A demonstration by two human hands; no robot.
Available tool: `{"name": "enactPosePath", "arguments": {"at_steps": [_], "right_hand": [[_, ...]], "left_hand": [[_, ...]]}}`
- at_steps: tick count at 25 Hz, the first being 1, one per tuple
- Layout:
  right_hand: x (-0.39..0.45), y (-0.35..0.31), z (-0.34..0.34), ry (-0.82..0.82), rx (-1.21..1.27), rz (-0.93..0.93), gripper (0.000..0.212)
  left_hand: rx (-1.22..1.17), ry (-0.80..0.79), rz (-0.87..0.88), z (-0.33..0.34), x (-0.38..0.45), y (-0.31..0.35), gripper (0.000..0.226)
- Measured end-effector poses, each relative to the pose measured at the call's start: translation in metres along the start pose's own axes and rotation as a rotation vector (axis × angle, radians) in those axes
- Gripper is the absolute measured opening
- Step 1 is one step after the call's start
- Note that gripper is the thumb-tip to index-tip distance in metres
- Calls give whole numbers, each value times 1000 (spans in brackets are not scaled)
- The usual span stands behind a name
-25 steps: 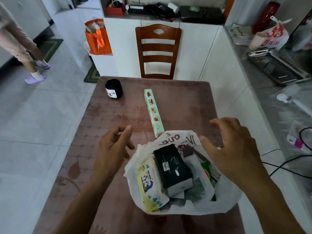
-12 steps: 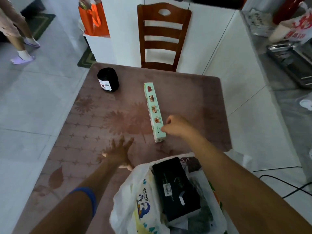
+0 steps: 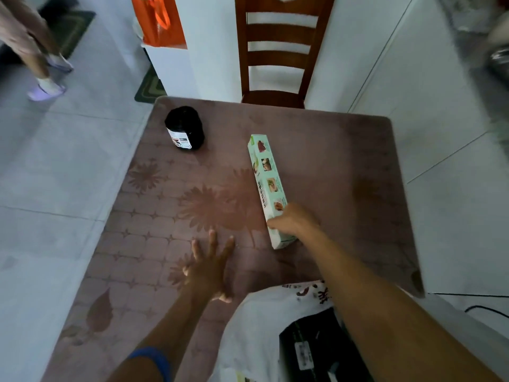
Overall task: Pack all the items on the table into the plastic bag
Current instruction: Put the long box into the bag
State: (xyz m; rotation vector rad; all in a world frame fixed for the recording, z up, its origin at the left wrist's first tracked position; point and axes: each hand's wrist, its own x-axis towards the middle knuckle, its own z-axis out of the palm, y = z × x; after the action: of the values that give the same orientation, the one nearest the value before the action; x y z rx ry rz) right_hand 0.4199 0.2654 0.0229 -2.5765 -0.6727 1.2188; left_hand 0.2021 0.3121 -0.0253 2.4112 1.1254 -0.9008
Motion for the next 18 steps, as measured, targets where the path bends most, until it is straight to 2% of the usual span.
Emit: {"name": "enactPosePath", "arguments": {"at_steps": [2,4,7,8,9,11,12,14,16,18], "right_hand": [[-21,4,-12,-41,483,58,54],[-54,5,-25,-67,800,43,46],[-123,16,-47,-59,928,-109,34],[-147,23,-51,-58,949,-151,32],[-173,32,-52,-67,972,-189,31],[-219,52,-48,-88,1027,-259,32],[-238,64,-43,-83,1036,-287,33],[-266,84,-33,-34,996,-342,43],[-285,105,-25,45,932,-389,51],[-299,129,-25,121,877,-403,55]], "left_hand": [[12,-21,33,-2,-2,-3,133],[-87,-86,75,-14,-9,-14,117],[-843,-75,137,-52,-44,-20,46],[-1020,-6,162,-68,-61,-15,35],[-1166,66,220,-84,-80,-6,42],[-1480,167,463,-119,-123,24,75],[-1566,202,593,-134,-142,38,87],[-1580,295,791,-159,-175,64,96],[-1591,416,870,-177,-206,83,94],[-1655,494,838,-184,-232,94,94]]}}
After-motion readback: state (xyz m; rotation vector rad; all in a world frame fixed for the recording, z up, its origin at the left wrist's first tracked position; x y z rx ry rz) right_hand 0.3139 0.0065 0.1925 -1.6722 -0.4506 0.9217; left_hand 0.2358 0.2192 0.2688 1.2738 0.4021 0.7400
